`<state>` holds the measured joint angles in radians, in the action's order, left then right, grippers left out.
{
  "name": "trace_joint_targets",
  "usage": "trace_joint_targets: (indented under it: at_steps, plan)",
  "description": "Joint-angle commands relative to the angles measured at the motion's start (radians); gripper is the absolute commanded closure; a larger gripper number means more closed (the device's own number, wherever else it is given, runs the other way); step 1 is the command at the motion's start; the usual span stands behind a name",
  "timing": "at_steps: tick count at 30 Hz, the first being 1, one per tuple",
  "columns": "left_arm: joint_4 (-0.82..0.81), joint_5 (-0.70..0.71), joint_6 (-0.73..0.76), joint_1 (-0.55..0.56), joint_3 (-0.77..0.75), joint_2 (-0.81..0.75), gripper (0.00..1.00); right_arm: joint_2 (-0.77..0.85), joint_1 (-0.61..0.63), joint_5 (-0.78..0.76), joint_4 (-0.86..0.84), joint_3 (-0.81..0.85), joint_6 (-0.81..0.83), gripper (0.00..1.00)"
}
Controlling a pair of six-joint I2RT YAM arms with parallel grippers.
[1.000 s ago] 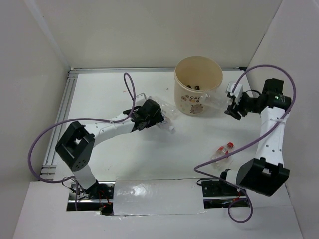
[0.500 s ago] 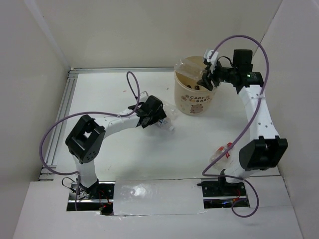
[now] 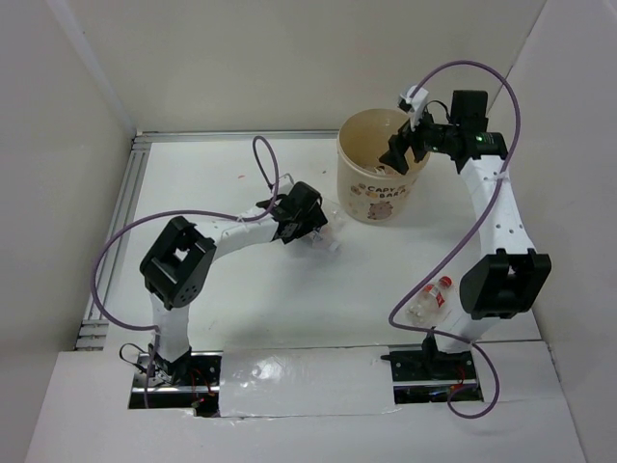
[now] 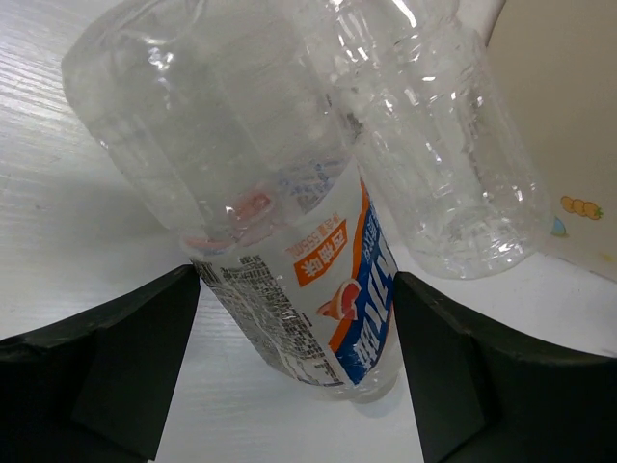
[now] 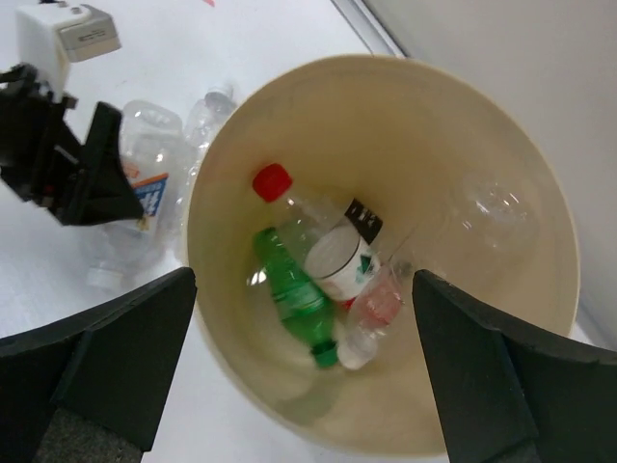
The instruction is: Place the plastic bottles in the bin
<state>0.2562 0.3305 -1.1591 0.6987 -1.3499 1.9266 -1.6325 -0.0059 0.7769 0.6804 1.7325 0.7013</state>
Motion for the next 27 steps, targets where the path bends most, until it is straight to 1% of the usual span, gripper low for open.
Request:
trace_joint_targets:
  at_steps: [1,2,5,7,10,11,12,13,14,15,16,18,21,23,26,27]
  plan:
    - [0.061,0.004,0.007,-0.002,-0.014,0.061,0.11,0.139,-0.02,0.076,-0.009,-0.091,-0.039,0.0]
    - [0.061,0.004,0.007,-0.002,-0.014,0.061,0.11,0.14,-0.02,0.076,-0.008,-0.115,-0.039,0.0]
    - [0.061,0.004,0.007,-0.002,-0.014,0.092,0.16,0.195,-0.02,0.096,0.024,-0.194,-0.026,0.0]
    - [0.071,-0.005,0.007,-0.002,-0.023,0.101,0.26,0.204,-0.029,0.108,0.053,-0.215,-0.003,0.0]
    - [0.081,-0.005,0.007,-0.002,-0.012,0.112,0.44,0.227,-0.052,0.136,0.174,-0.215,0.104,0.0]
    - [0.081,-0.005,0.007,-0.002,-0.012,0.101,0.44,0.227,-0.068,0.148,0.258,-0.215,0.143,0.0]
    - [0.081,-0.005,0.016,-0.002,0.003,0.101,0.44,0.227,-0.068,0.148,0.31,-0.215,0.247,0.0]
    - [0.081,-0.005,0.016,-0.002,0.003,0.101,0.42,0.227,-0.081,0.148,0.361,-0.205,0.301,0.0]
    - [0.081,-0.005,0.028,-0.002,0.003,0.101,0.44,0.218,-0.091,0.148,0.442,-0.205,0.344,0.0]
    - [0.081,-0.005,0.029,-0.002,0.003,0.113,0.52,0.205,-0.091,0.133,0.471,-0.205,0.403,0.0]
    - [0.081,-0.019,0.029,-0.002,0.003,0.124,0.67,0.204,-0.109,0.133,0.491,-0.214,0.42,0.0]
    - [0.081,-0.031,0.029,-0.002,0.012,0.124,0.86,0.204,-0.129,0.133,0.502,-0.25,0.44,0.0]
    - [0.081,-0.042,0.038,-0.002,0.021,0.123,1.0,0.22,-0.152,0.133,0.502,-0.296,0.449,0.0]
    - [0.072,-0.033,0.049,0.016,0.054,0.074,1.0,0.244,-0.161,0.133,0.482,-0.315,0.449,0.0]
    - [0.051,-0.01,0.104,0.027,0.104,-0.006,1.0,0.253,-0.17,0.133,0.473,-0.341,0.449,0.0]
    - [0.037,0.005,0.117,0.05,0.119,-0.073,1.0,0.253,-0.17,0.133,0.473,-0.341,0.46,0.0]
